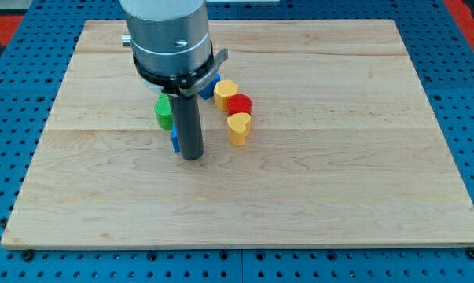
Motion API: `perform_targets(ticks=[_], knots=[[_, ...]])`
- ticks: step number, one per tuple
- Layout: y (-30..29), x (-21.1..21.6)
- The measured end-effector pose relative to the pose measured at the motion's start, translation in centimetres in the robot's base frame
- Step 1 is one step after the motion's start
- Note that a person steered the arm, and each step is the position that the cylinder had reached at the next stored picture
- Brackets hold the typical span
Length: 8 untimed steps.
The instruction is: Move the blue triangle to the bottom right of the green circle
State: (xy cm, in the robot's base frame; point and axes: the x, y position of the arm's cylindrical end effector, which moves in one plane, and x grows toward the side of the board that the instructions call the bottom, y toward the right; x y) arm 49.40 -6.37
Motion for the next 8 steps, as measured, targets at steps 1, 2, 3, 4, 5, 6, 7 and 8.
perform_targets(ticks=[1,2,3,4,5,6,7,8], knots=[[-1.7,0.4],[-3.4,0.0],[-3.4,-1.0],[-2.3,-1.3],[-1.8,-0.7],[0.5,2.7],[6.9,3.5],[14.2,2.7]])
